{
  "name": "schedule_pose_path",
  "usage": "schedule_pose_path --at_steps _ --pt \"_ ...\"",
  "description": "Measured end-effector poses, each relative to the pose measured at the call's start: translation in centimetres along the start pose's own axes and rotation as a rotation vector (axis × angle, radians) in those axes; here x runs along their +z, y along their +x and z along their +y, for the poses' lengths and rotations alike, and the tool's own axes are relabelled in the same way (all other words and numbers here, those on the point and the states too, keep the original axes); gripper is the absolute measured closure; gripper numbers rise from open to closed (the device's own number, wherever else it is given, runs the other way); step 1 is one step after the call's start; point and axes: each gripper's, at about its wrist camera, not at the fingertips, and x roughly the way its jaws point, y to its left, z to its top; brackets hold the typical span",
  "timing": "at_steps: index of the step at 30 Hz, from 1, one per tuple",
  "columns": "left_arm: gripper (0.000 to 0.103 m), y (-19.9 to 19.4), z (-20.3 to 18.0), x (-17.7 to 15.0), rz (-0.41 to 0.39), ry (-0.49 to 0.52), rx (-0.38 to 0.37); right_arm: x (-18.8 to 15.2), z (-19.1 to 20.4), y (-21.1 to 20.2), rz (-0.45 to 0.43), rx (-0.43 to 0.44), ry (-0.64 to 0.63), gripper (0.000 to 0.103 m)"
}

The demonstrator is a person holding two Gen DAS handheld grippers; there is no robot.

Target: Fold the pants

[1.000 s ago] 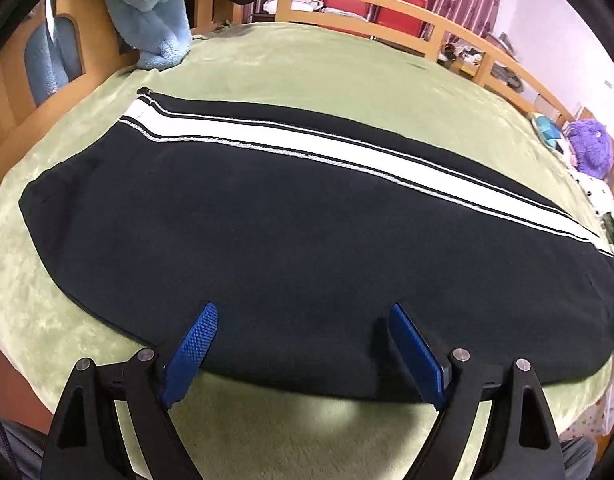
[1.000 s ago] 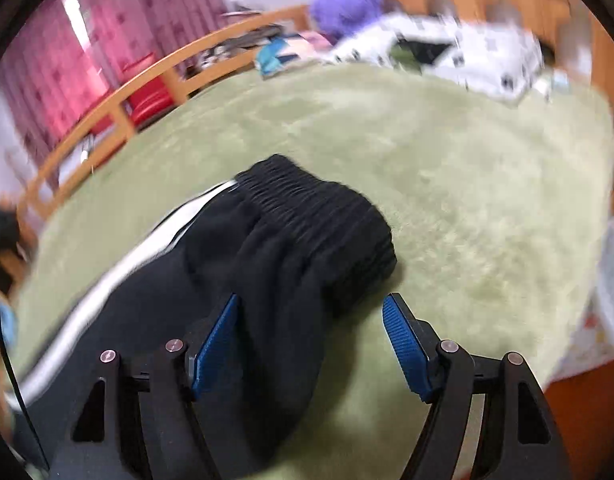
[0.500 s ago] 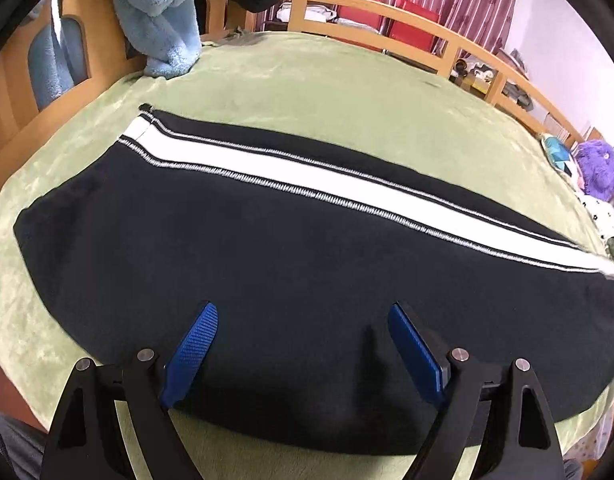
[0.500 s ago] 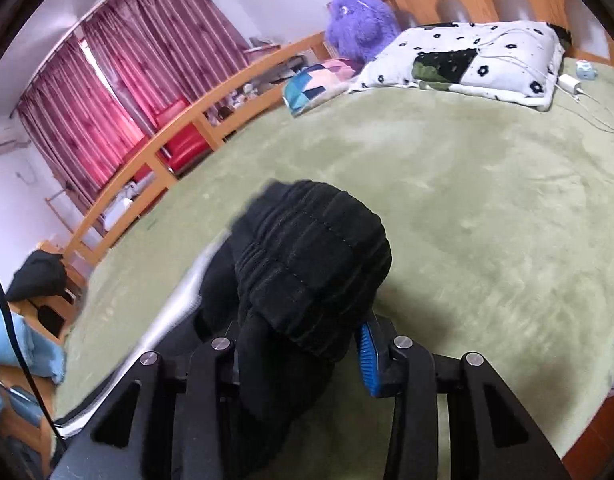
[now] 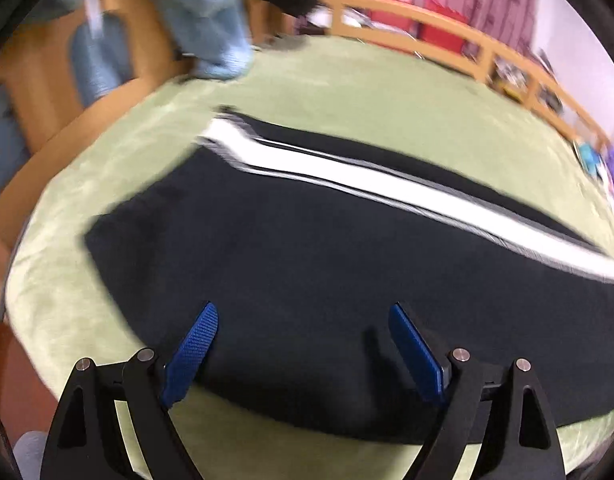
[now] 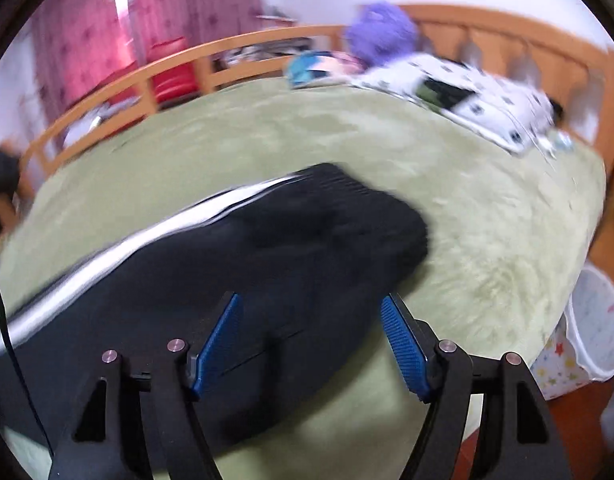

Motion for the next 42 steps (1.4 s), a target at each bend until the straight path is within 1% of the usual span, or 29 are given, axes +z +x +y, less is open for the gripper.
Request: schedule_pose_path --at_steps 1,2,3,4,6,9,12,15,17,18,19,20,22,24,26,27,28,30,32,33,34,35,36,37,38,39,40,41,42 --pt "0.016 -0.2 1.5 0.2 -0.012 -0.023 0.001 -1.2 2.2 -0.1 0.003 0.008 -0.057 0.031" --pt "0.016 -0.3 2.6 0.5 -0.015 -0.042 0.006 -1.8 3.1 0.0 0.006 0.006 -0.076 0.031" --pt "0.016 -0.6 4.3 0.7 -0.017 -0.075 0.001 -3.0 4.6 1.0 0.054 0.003 -0.105 0.031" --pt "0.016 -0.9 5.8 0.7 -0.019 -0.109 -0.033 -3.7 5.2 2.1 0.111 0.000 -0.110 0.031" --pt "0.016 -1.3 8.3 0.8 -0.023 -0.160 -0.081 -4.9 6.1 4.0 0.212 -0.052 -0.079 0.032" --pt "0.016 -2.2 10.8 0.1 -0.049 -0.196 -0.072 -4.3 6.8 2.0 0.170 -0.081 -0.049 0.033" --pt "0.018 -1.5 12.7 -0.1 -0.057 -0.262 -0.116 -3.9 7.9 -0.1 0.147 -0.054 -0.011 0.032" --pt "0.026 0.1 13.5 1.2 -0.055 -0.303 -0.178 -4.4 10.0 -1.4 0.157 -0.014 -0.001 0.033" --pt "0.042 1.5 13.1 2.1 -0.044 -0.310 -0.185 -4.9 11.4 -1.6 0.159 -0.018 -0.018 0.033" --pt "0.059 2.3 12.8 2.5 -0.022 -0.308 -0.149 -5.2 12.1 -1.7 0.161 -0.016 -0.029 0.033" --pt "0.086 2.6 12.6 2.7 -0.014 -0.299 -0.100 -5.7 12.6 -1.6 0.163 -0.013 -0.036 0.033" --pt "0.085 3.0 12.8 3.1 -0.008 -0.294 -0.071 -6.1 13.1 -1.7 0.166 -0.013 -0.040 0.033" --pt "0.085 3.2 14.0 3.1 0.004 -0.327 -0.111 -7.0 13.7 -1.8 0.173 -0.021 -0.054 0.033" --pt "0.083 4.2 14.3 2.6 0.042 -0.321 -0.104 -7.6 14.1 -2.3 0.171 -0.037 -0.071 0.033" --pt "0.070 4.2 14.1 2.1 0.040 -0.304 -0.068 -7.9 14.2 -2.6 0.168 -0.046 -0.078 0.033" --pt "0.059 3.6 14.1 1.9 0.039 -0.307 -0.059 -7.9 14.2 -2.7 0.170 -0.045 -0.078 0.033" --pt "0.044 3.1 14.1 1.7 0.045 -0.324 -0.067 -8.0 14.1 -2.9 0.174 -0.043 -0.076 0.033" --pt "0.035 2.5 14.0 1.1 0.042 -0.354 -0.118 -8.0 14.0 -3.1 0.174 -0.044 -0.074 0.033" --pt "0.035 3.3 13.2 0.5 0.063 -0.349 -0.145 -8.2 13.8 -3.4 0.173 -0.040 -0.066 0.033" --pt "0.036 3.8 12.9 0.4 0.065 -0.348 -0.136 -8.3 13.8 -3.4 0.174 -0.036 -0.061 0.033" --pt "0.036 4.2 12.7 0.4 0.056 -0.356 -0.126 -8.4 13.7 -3.4 0.175 -0.030 -0.054 0.033" --pt "0.037 4.5 12.6 0.7 0.019 -0.377 -0.130 -8.5 13.5 -3.3 0.179 -0.021 -0.046 0.033" --pt "0.045 4.8 12.6 1.0 -0.003 -0.395 -0.132 -8.6 13.4 -3.2 0.182 -0.016 -0.042 0.033" --pt "0.067 5.0 12.7 1.1 -0.012 -0.413 -0.119 -8.7 13.3 -3.1 0.186 -0.008 -0.036 0.033" --pt "0.072 5.4 12.8 1.3 -0.006 -0.440 -0.119 -8.9 13.2 -3.2 0.186 0.000 -0.030 0.033" --pt "0.086 5.7 13.1 1.6 0.008 -0.462 -0.161 -9.1 13.0 -3.3 0.187 0.015 -0.022 0.033" --pt "0.088 5.4 13.1 2.0 0.006 -0.471 -0.182 -9.2 12.8 -3.4 0.187 0.024 -0.021 0.033" --pt "0.088 4.1 12.7 2.9 -0.027 -0.451 -0.180 -9.3 12.8 -3.5 0.184 0.025 -0.023 0.033" --pt "0.088 2.9 11.8 3.7 -0.060 -0.402 -0.167 -9.4 12.6 -3.8 0.174 0.022 -0.027 0.033"
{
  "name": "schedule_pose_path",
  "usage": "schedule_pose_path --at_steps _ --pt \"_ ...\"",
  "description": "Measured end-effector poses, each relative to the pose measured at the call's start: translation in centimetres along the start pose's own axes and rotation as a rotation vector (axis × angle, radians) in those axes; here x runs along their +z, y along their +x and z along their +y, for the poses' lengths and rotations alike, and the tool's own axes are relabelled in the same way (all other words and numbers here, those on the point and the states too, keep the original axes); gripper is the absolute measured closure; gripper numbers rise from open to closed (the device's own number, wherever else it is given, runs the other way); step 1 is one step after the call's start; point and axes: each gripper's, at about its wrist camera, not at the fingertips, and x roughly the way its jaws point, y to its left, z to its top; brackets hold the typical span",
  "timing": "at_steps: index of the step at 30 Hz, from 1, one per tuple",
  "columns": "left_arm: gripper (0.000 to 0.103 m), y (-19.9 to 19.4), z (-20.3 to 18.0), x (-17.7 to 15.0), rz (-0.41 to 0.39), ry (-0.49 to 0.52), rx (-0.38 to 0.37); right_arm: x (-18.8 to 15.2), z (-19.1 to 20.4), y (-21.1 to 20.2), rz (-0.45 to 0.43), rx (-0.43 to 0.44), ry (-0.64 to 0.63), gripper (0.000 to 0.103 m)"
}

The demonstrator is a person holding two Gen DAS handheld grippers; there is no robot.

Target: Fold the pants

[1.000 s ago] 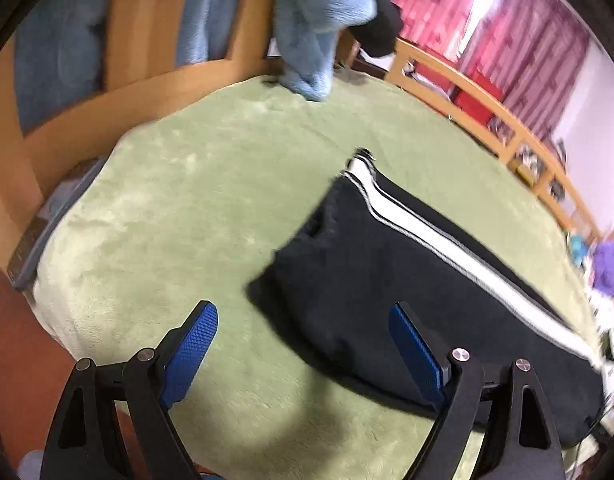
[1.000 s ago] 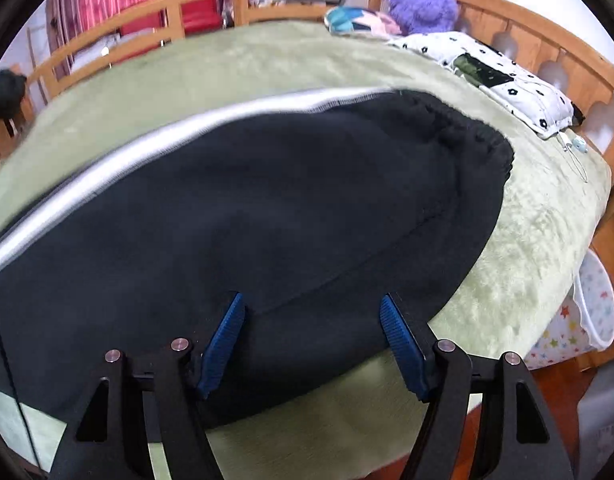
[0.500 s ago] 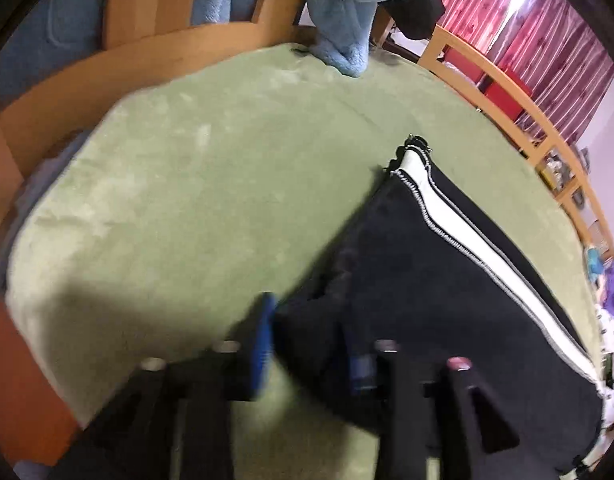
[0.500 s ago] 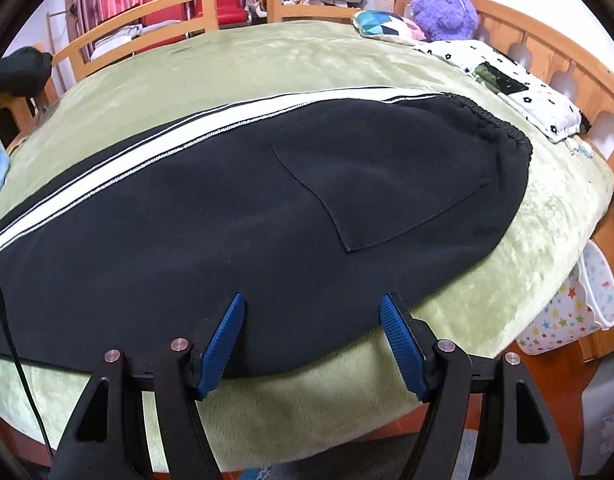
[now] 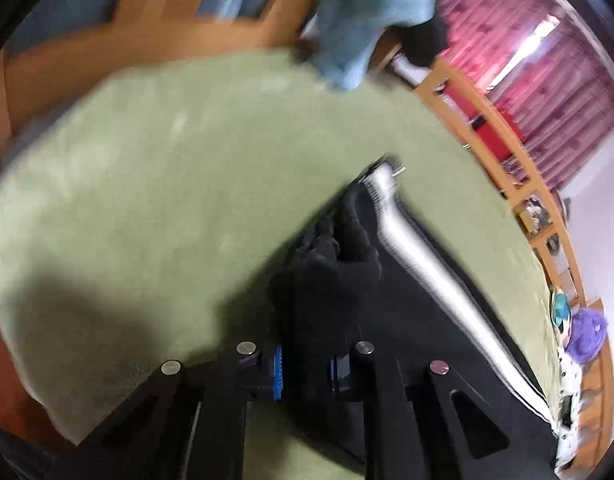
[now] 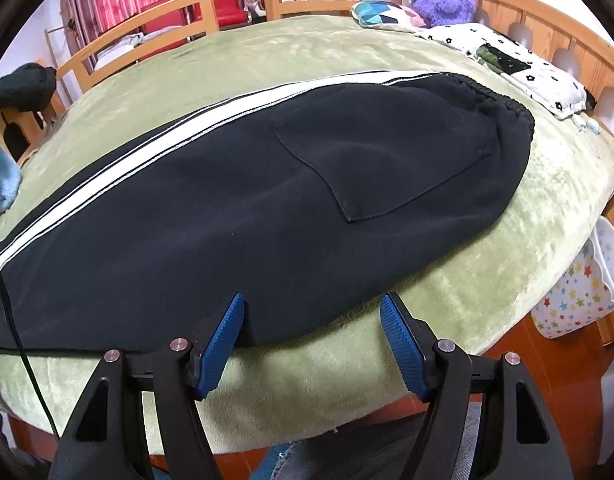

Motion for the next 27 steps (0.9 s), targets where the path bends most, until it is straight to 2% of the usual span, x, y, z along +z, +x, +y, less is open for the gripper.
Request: schedule_pose_path --at_steps 2,4,5,6,8,11,13,14,16,18,20,21,22,24,27 --pt "0.089 -2.4 -4.0 0.5 -0.068 0.144 0.022 -0.1 -0.5 -0.6 -0.024 -0.001 -0.008 0.033" --pt "0.089 -5.0 -8.5 0.6 -0.116 0.261 -0.035 -0.1 -1.0 -1.0 -0.040 0.013 -0.006 0.033" --pt "0.089 -6.7 -11.6 0.3 -0.137 0.330 -0.097 0.0 -1.3 -1.2 -0.049 0.022 -0.004 0.033" --pt "0.089 -7.7 -13.5 0.0 -0.149 0.374 -0.125 0.1 -1.7 -1.3 -0.057 0.023 -0.005 0.033" --pt "0.089 -9.7 -18.7 -1.7 -0.174 0.476 -0.177 0.2 -2.5 -1.7 -0.078 0.017 0.001 0.033" --pt "0.089 -10.9 -26.2 -5.7 -0.144 0.573 -0.301 0.2 -4.2 -2.2 -0.103 0.014 0.031 0.033" --pt "0.089 -10.9 -30.8 -9.2 -0.120 0.647 -0.352 0.2 -5.4 -2.6 -0.107 0.019 0.053 0.033" --pt "0.089 -10.3 -33.4 -11.7 -0.089 0.693 -0.377 0.1 -5.8 -2.8 -0.108 0.022 0.057 0.033" --pt "0.087 -8.5 -36.3 -15.2 0.007 0.735 -0.425 -0.3 -6.8 -3.4 -0.115 0.023 0.071 0.032" --pt "0.078 -6.6 -37.5 -18.3 0.135 0.748 -0.490 -0.8 -7.6 -3.8 -0.111 0.031 0.073 0.032" --pt "0.069 -4.9 -37.2 -20.1 0.242 0.739 -0.496 -1.3 -8.0 -3.9 -0.104 0.028 0.063 0.032" --pt "0.060 -4.7 -36.5 -20.5 0.265 0.720 -0.487 -1.6 -8.0 -3.9 -0.103 0.028 0.060 0.032" --pt "0.048 -4.6 -35.4 -20.4 0.273 0.688 -0.488 -1.8 -7.9 -3.8 -0.098 0.033 0.054 0.032" --pt "0.034 -4.8 -33.4 -19.5 0.258 0.634 -0.497 -1.9 -7.5 -3.4 -0.089 0.058 0.045 0.032" --pt "0.029 -4.9 -29.6 -16.9 0.211 0.583 -0.447 -1.4 -5.9 -3.0 -0.092 0.143 0.042 0.032"
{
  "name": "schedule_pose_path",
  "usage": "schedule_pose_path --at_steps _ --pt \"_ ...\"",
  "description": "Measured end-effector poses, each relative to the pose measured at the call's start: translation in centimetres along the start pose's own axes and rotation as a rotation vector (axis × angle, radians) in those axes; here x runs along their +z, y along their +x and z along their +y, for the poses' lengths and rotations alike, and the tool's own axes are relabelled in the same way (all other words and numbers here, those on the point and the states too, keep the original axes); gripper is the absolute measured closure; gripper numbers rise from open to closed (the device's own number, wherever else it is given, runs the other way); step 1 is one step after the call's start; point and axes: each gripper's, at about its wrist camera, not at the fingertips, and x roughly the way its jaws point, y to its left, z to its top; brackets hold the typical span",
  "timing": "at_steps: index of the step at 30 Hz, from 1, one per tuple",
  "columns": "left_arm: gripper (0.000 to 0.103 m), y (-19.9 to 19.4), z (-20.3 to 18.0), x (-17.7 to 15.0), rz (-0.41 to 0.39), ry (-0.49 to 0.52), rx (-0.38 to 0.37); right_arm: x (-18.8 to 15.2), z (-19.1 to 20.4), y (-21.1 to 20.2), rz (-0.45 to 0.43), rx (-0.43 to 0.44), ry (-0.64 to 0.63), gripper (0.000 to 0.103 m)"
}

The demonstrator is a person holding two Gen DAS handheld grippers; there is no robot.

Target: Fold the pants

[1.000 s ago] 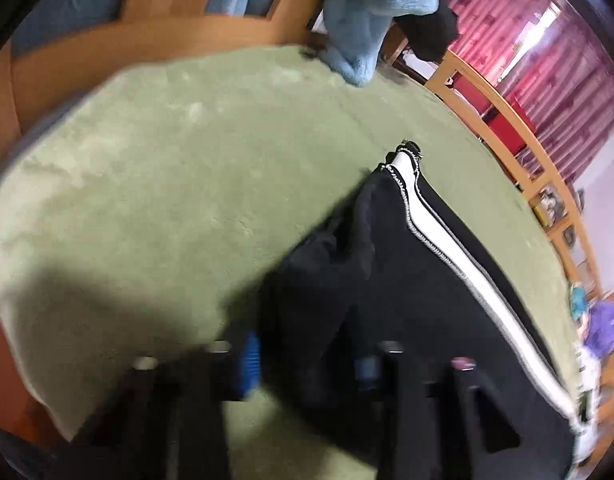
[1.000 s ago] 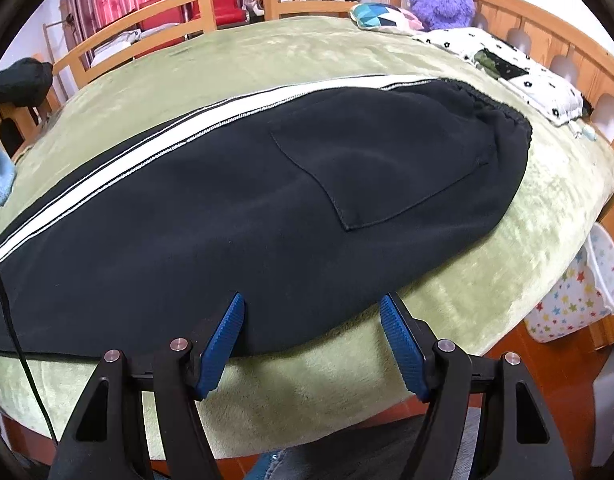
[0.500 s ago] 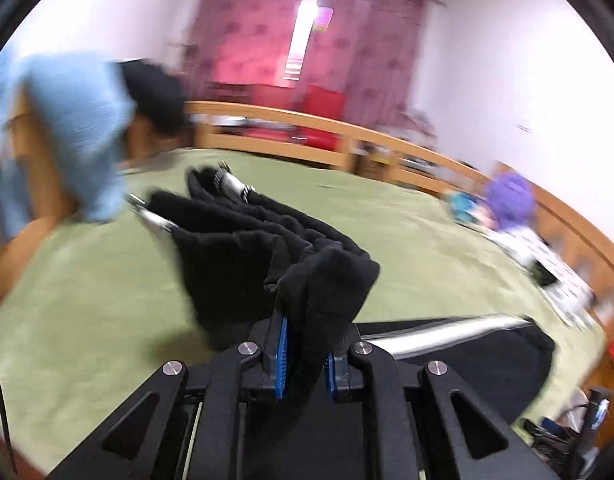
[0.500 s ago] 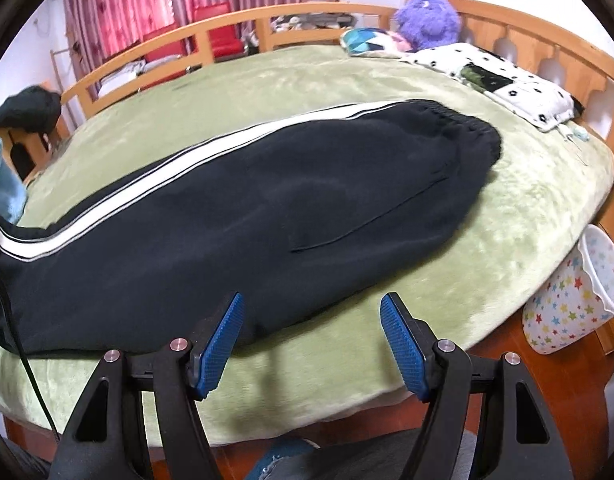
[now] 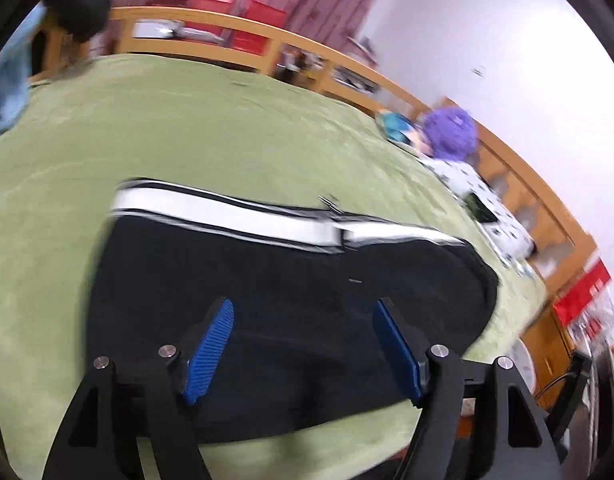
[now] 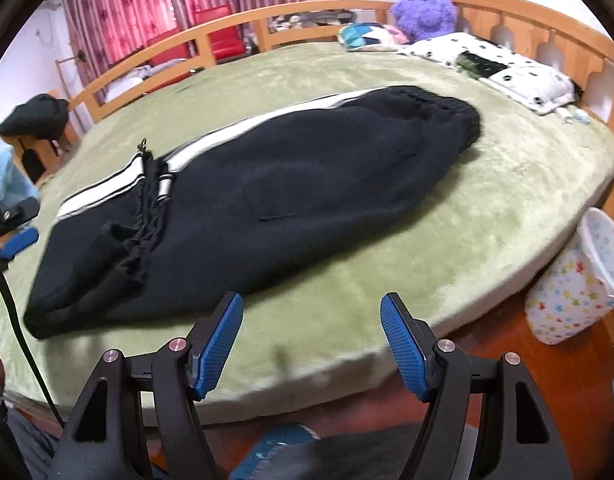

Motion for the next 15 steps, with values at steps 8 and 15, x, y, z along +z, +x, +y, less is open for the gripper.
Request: schedule_pose_path --at_steps 8,15 --pt "0.026 -1.8 9.8 -2.3 0.037 -0.108 0.252 3.3 7.7 5.1 0.045 0.319 -0.020 0.032" --pt "0.026 -0.5 13.4 -5.8 0.130 -0.224 0.143 4.5 11.3 11.8 0.226 0.351 0.043 0.029"
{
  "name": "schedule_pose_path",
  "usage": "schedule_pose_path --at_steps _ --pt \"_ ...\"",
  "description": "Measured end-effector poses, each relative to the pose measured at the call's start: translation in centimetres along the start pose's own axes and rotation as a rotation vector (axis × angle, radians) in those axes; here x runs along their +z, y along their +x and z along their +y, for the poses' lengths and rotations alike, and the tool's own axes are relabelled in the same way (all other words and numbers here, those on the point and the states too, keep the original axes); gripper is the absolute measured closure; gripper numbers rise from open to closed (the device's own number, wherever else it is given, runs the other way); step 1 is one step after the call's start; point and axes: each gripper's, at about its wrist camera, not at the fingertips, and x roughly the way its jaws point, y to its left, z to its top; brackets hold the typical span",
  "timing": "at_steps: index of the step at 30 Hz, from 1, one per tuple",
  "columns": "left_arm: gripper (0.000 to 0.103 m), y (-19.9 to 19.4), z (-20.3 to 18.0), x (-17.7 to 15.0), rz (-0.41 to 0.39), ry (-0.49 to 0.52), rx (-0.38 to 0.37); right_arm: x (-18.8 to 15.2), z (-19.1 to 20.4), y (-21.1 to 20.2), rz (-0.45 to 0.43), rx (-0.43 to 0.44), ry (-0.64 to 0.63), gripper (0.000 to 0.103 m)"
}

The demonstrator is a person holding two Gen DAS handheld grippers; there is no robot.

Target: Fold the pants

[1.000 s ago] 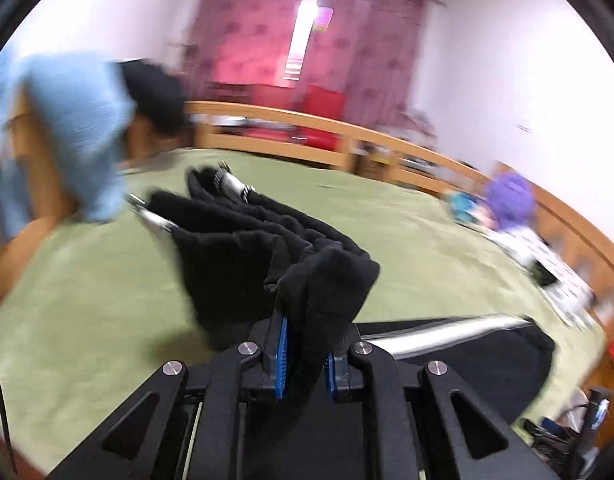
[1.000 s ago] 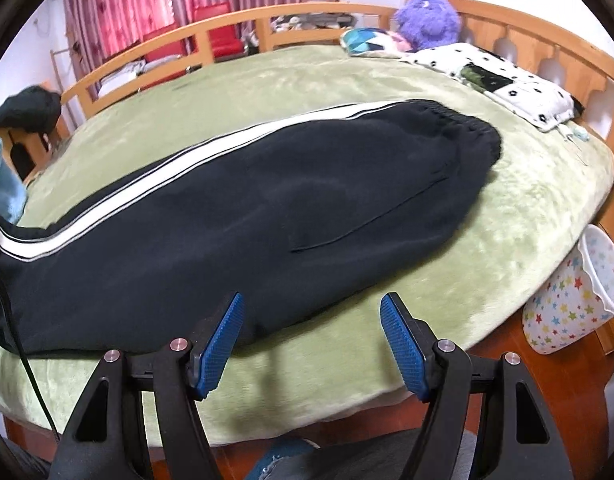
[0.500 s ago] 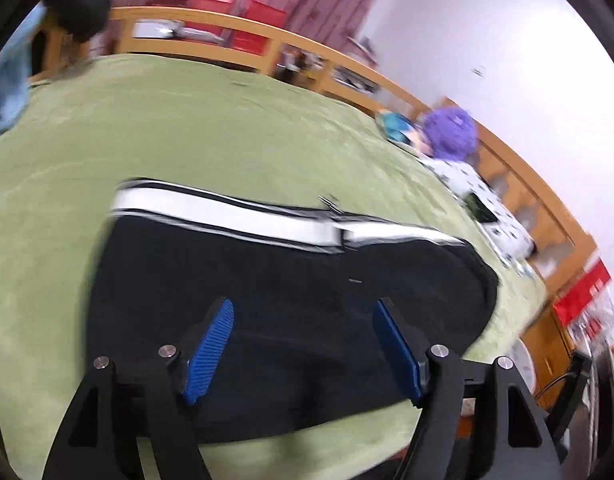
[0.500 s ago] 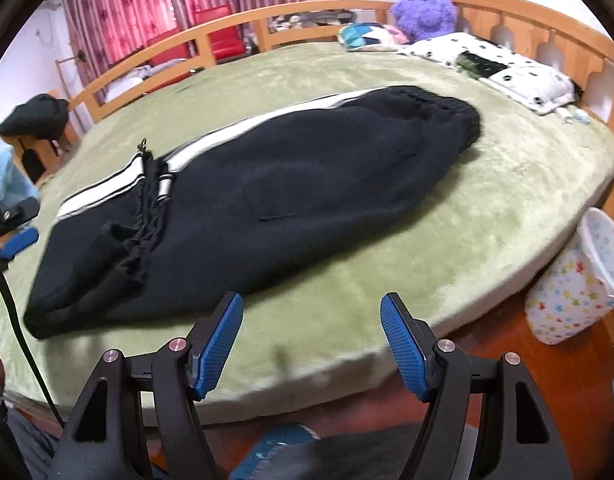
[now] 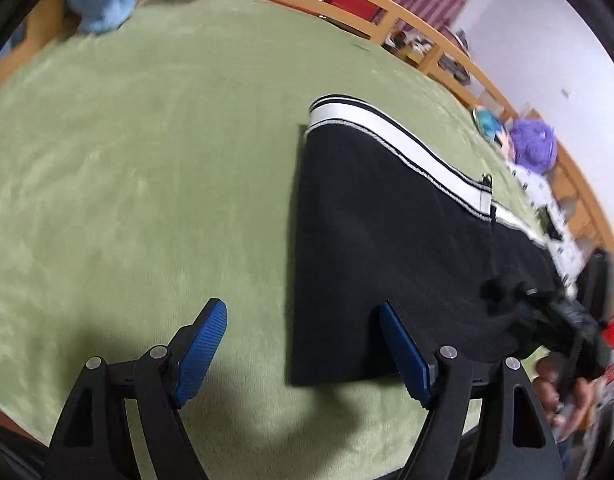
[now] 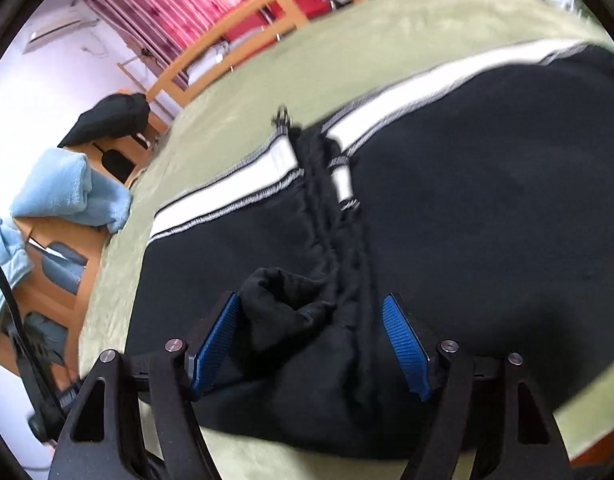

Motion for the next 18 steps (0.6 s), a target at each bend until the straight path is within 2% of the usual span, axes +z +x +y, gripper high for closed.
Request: schedule_pose_path --at_steps 1,3,4,6,9,11,12,13,14,15,18 --pt "0.026 0.0 0.3 -0.2 -0.002 -0.013 -0.016 -0.1 0.4 0.5 0.013 -0.019 -0.019 0.029" --pt "0.027 0.0 0.7 -0.4 0.004 -0.029 -0.041 -0.2 1.6 0.9 0.014 -0.056 -0.092 0.056" --pt "0.028 0.0 0.7 -0.4 0.008 -0.032 -0.044 -0.1 1.9 0.7 0.012 -0.043 -0.112 0.072" --pt "0.029 -0.3 0.4 -0.2 0.005 -0.030 -0.062 0.5 2.2 -0.8 -0.039 -0.003 -0.131 0.078" --pt "0.029 -1.6 -0.5 0.1 -0.015 0.003 -0.084 1.4 2.0 -5.0 -0.179 0.031 -0.165 0.080" --pt "0.028 -1.8 -1.5 0.2 -0.019 0.025 -0.089 1.3 1.1 -5.6 -0.200 0.002 -0.149 0.077" --pt "0.027 -1.7 -2.0 0.2 -0.019 0.037 -0.094 1.1 0.4 -5.1 -0.185 -0.027 -0.143 0.074" --pt "0.027 -1.4 -2.4 0.3 -0.013 0.048 -0.089 0.7 -0.6 -3.5 -0.114 -0.065 -0.135 0.059" --pt "0.027 -0.9 -2.9 0.4 -0.004 0.058 -0.076 0.5 -1.0 -2.5 -0.066 -0.082 -0.131 0.050" --pt "0.027 -0.6 -3.4 0.4 0.005 0.065 -0.064 0.0 -1.6 -1.5 -0.011 -0.098 -0.138 0.051" --pt "0.027 -0.3 -4.0 0.1 0.022 0.088 -0.074 -1.5 -1.4 -3.6 -0.067 -0.107 -0.194 0.052"
